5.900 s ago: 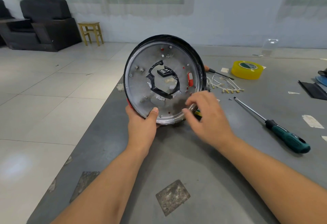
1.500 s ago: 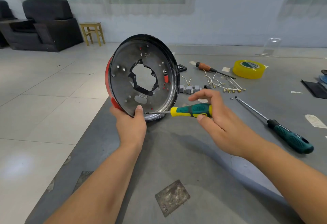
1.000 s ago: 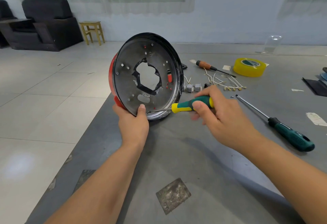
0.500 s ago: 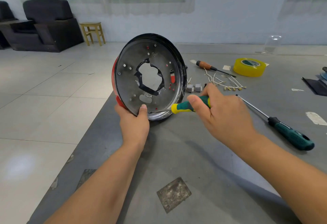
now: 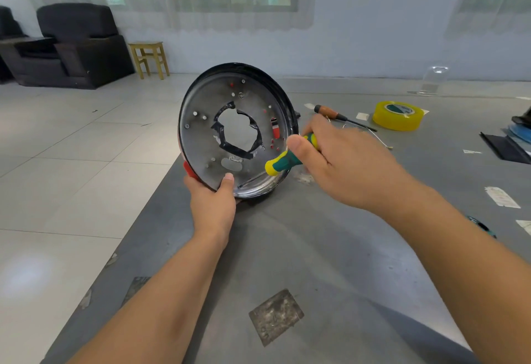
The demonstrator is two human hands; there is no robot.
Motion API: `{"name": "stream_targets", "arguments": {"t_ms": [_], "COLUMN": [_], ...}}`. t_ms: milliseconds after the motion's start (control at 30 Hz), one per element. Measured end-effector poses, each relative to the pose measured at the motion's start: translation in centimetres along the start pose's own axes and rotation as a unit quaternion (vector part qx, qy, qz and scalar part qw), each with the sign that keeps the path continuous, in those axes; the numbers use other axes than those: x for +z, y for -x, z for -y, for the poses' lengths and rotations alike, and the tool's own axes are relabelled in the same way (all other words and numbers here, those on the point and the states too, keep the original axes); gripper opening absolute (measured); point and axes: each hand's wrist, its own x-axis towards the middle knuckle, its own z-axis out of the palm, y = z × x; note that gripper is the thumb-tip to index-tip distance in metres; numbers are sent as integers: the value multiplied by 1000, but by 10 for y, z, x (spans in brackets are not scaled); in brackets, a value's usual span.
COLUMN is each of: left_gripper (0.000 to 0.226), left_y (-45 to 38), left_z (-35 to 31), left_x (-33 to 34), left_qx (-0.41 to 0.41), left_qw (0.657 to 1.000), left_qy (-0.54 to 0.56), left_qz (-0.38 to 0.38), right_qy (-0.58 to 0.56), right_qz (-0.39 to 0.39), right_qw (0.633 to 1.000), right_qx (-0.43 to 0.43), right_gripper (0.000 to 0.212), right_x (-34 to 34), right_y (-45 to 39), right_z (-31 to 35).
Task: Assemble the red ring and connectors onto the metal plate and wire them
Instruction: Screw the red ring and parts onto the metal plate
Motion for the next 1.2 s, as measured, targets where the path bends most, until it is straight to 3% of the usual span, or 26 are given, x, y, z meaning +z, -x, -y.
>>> {"name": "stream_targets", "arguments": {"t_ms": [67, 133, 233, 333, 400, 467, 567, 667, 733, 800, 833, 933, 1000, 1100, 1200], "left_gripper": [60, 60, 59, 56, 54, 53, 46, 39, 38, 41, 44, 56, 57, 57, 59], "left_y": [0, 2, 3, 1, -3, -5, -5, -5, -5, -4, -3, 0, -1, -3, -2], "left_z": [-1, -3, -2, 1, 5, 6, 4, 4, 4, 4, 3, -3, -3, -2, -3], "left_x": [0, 0, 0, -1, -1, 0, 1, 2, 1, 1, 1, 2, 3, 3, 3], "left_qx": [-1, -2, -3, -3, -9, -19, -28, -27, -21, -17, -15, -18, -23, -36, -45], "left_qw": [1000, 1000, 1000, 1000, 1000, 1000, 999, 999, 1000, 1000, 1000, 999, 998, 997, 996], "left_qy": [1, -3, -7, -9, 3, 22, 37, 34, 23, 23, 26, 40, 47, 59, 76], "left_qz": [4, 8, 10, 9, -2, -8, -13, -5, 3, 2, 1, -9, -16, -14, -12], "right_qy": [-149, -207, -145, -43, -45, -152, -187, -167, -95, 52, 62, -110, -136, -149, -73], "right_qz": [99, 134, 50, -76, -54, 51, 115, 52, 3, -27, -24, 64, 93, 50, -8], "right_qw": [984, 968, 985, 996, 998, 987, 974, 982, 994, 998, 997, 989, 981, 982, 995], "right_qx": [-19, -54, -83, -8, -5, -10, -57, -77, -49, -30, -31, -73, -101, -103, -63], "right_gripper": [28, 36, 23, 50, 45, 31, 39, 28, 45, 65, 64, 45, 44, 36, 39], "right_x": [-8, -17, -8, -1, -1, -8, -20, -18, -14, -9, -9, -16, -20, -16, -12], "right_y": [-3, -5, -6, -7, -8, -9, -7, -3, -1, 0, 1, 7, 6, 2, 1], "right_z": [1, 0, 8, 18, 12, 4, -2, 10, 24, 33, 36, 36, 33, 35, 41]}}
